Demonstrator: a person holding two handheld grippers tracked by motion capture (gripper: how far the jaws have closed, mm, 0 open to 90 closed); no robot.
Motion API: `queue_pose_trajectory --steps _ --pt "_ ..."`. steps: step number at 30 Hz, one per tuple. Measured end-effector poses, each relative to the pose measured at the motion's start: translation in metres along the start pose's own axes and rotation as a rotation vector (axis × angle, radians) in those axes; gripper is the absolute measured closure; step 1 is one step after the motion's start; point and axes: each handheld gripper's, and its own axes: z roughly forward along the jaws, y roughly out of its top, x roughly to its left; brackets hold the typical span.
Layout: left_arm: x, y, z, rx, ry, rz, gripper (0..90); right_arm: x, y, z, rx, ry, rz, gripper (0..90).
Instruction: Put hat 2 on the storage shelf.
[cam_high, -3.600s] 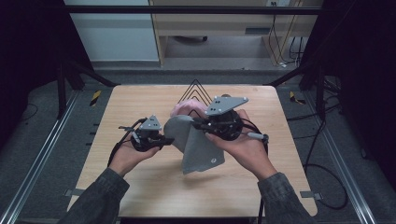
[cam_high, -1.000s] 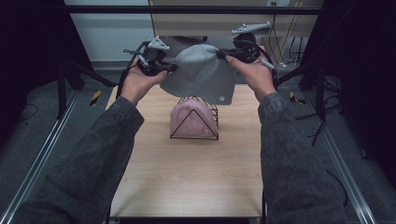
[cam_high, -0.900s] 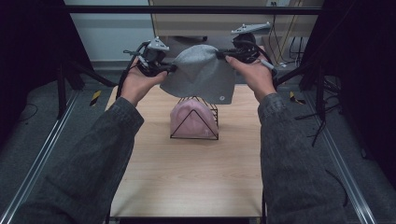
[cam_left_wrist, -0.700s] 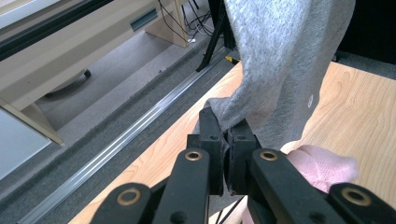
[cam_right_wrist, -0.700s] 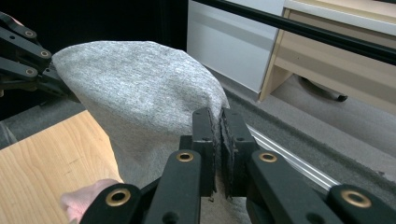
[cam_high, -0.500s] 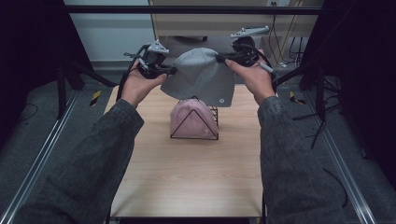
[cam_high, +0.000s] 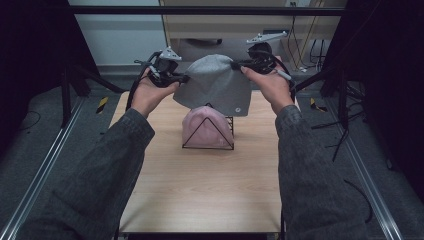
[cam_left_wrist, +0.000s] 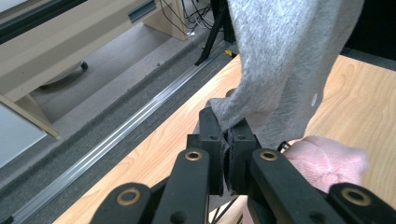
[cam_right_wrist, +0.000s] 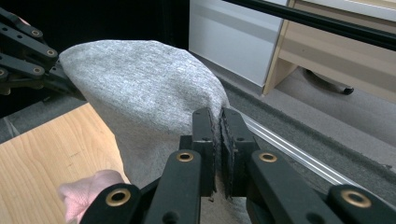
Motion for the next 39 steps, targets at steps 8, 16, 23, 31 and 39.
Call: queue_pose_trajectory --steps 8,16,23,31,39 --pt "-0.001 -0.016 0.012 0.009 0.015 -0.036 87.2 0.006 -0.011 0.003 0.015 -0.004 -0.011 85.6" --pt "-0.007 -0.027 0.016 0.006 0.045 -0.052 87.3 0.016 -0.023 0.009 0.023 -0.039 -0.025 85.6" --pt "-0.010 -0.039 0.022 0.009 0.049 -0.065 87.2 0.019 -0.030 0.014 0.030 -0.030 -0.022 85.6" --pt "-0.012 -0.046 0.023 0.012 0.055 -0.067 87.3 0.022 -0.034 0.016 0.041 -0.019 -0.023 85.6" --pt "-0.013 -0.055 0.025 0.019 0.064 -0.071 87.3 0.025 -0.041 0.023 0.062 -0.007 -0.020 85.5"
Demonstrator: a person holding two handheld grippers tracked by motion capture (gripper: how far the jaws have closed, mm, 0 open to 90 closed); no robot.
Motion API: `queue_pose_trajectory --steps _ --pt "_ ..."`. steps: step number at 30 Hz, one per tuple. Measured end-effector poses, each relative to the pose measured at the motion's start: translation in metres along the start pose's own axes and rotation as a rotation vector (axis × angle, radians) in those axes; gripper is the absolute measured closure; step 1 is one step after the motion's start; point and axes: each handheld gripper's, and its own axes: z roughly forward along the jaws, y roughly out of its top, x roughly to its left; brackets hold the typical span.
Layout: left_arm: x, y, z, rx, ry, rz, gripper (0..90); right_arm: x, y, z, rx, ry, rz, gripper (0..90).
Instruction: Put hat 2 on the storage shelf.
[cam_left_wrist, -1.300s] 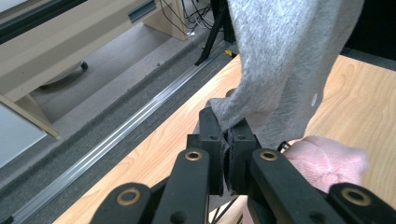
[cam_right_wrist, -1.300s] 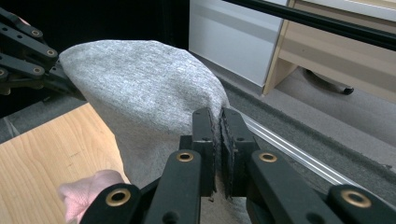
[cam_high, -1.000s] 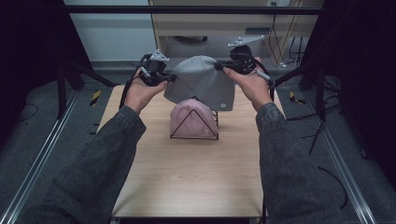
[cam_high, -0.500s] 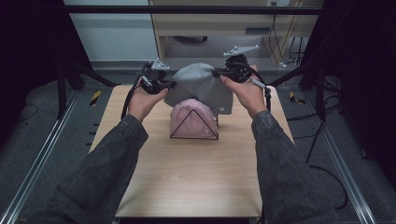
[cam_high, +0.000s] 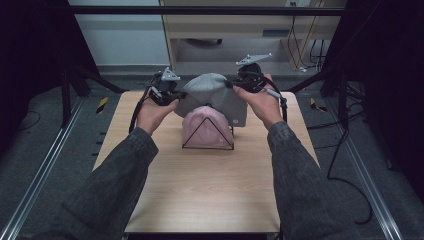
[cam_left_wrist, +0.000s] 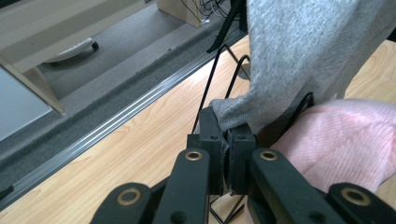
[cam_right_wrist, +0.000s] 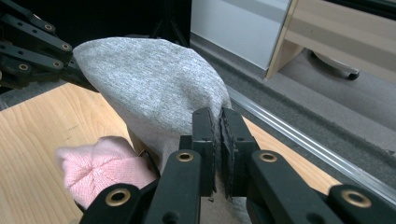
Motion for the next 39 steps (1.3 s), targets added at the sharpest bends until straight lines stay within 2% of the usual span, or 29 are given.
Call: queue_pose_trajectory --steps 11,24,27,31,35,39 --pt "0.003 -0.021 0.006 0.033 0.007 -0.023 87.3 0.007 -0.018 0.018 0.045 0.016 0.008 85.4" --pt "-0.001 -0.044 0.023 0.111 -0.007 -0.045 87.3 0.011 -0.046 0.032 0.100 0.028 0.027 85.2" --pt "-0.002 -0.048 0.026 0.129 -0.005 -0.044 87.3 0.012 -0.049 0.035 0.111 0.027 0.028 85.0" --pt "-0.002 -0.053 0.029 0.140 -0.007 -0.063 87.2 0.014 -0.051 0.038 0.121 0.023 0.028 84.6" --pt "-0.003 -0.056 0.028 0.149 -0.005 -0.060 87.2 0.016 -0.051 0.039 0.124 0.026 0.023 83.3" --pt "-0.002 -0.061 0.028 0.157 -0.014 -0.094 86.3 0.017 -0.055 0.040 0.124 0.009 0.029 78.6"
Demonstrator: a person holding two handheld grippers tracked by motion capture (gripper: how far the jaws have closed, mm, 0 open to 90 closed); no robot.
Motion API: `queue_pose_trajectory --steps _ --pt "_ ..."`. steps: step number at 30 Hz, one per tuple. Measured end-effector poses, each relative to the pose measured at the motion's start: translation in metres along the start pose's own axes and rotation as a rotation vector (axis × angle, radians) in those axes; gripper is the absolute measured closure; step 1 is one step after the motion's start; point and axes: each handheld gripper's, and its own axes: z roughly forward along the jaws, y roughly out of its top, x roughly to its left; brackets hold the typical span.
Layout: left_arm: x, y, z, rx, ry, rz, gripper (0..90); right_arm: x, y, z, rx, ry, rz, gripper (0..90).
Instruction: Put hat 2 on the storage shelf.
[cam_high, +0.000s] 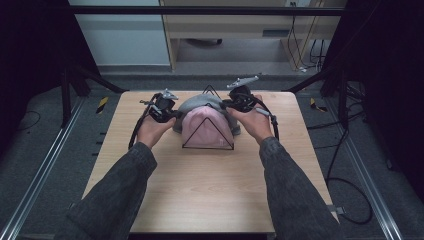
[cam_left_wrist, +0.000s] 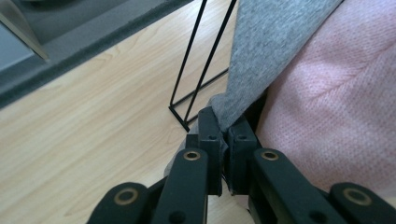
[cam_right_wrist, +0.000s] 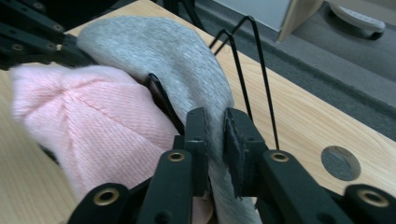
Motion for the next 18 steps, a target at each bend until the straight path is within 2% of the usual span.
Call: queue_pose_trajectory --steps 3,6,12,15,18 --pt "-0.0024 -0.0004 -0.0003 0.012 0.005 0.004 85.6 0.0002 -0.0032 0.0011 -0.004 -0.007 0.012 75.4" --pt "-0.0014 -0.0006 -0.0011 0.005 0.004 -0.005 84.5 0.0002 -0.0052 0.0012 -0.003 -0.014 0.012 72.8" --pt "-0.0021 -0.0040 -0.0010 -0.001 0.002 0.002 82.0 0.0011 -0.0044 -0.0008 -0.013 -0.024 0.017 67.4" --pt "-0.0024 -0.0047 -0.0024 -0.012 0.018 0.001 77.4 0.0016 -0.0038 -0.0003 -0.004 -0.020 0.013 66.4" --pt "-0.0039 -0.0047 -0.0041 -0.019 0.028 -0.005 71.4 0.0028 -0.0035 -0.0009 -0.004 -0.027 0.015 61.1"
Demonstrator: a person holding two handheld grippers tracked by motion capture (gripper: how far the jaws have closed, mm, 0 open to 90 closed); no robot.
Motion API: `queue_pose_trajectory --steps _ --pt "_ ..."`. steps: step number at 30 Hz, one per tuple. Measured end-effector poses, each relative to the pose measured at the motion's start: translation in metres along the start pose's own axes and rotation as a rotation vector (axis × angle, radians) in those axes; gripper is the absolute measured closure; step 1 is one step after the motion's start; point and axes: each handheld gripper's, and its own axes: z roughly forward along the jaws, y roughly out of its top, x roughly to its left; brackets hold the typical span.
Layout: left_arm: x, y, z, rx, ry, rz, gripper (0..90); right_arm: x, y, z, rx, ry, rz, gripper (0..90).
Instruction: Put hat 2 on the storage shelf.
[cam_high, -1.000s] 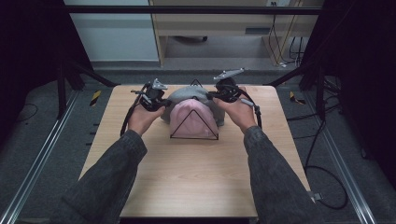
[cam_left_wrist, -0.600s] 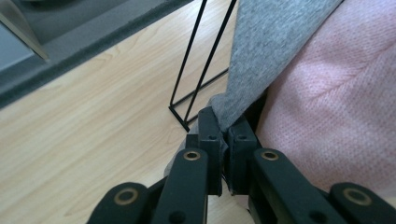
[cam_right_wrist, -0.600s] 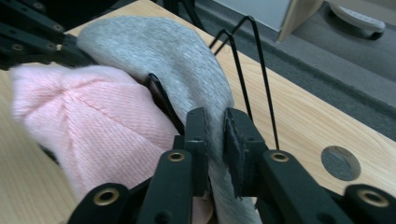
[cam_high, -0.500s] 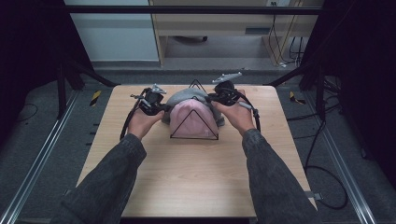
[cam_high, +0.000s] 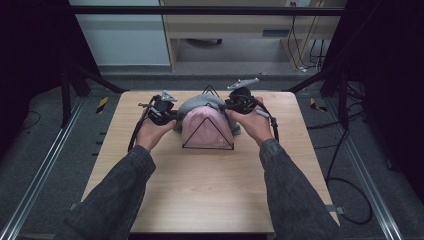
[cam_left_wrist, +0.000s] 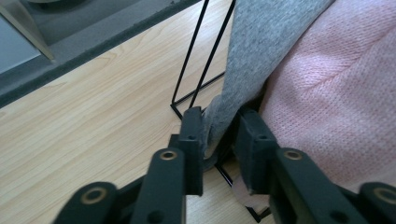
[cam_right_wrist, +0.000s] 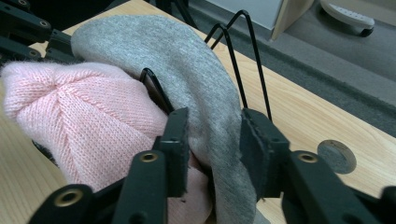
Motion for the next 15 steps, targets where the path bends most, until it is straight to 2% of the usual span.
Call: queue_pose_trajectory --steps 8,10,15 --pt "-0.004 0.004 -0.011 -0.040 0.036 0.009 57.4 0.004 0.003 -0.007 -0.019 -0.050 0.003 47.2" --pt "-0.005 0.006 -0.015 -0.040 0.049 0.021 54.4 0.005 0.004 -0.010 -0.025 -0.058 0.002 44.7" --pt "-0.007 0.010 -0.027 -0.061 0.074 0.020 46.3 0.007 0.007 -0.020 -0.049 -0.078 0.012 39.5"
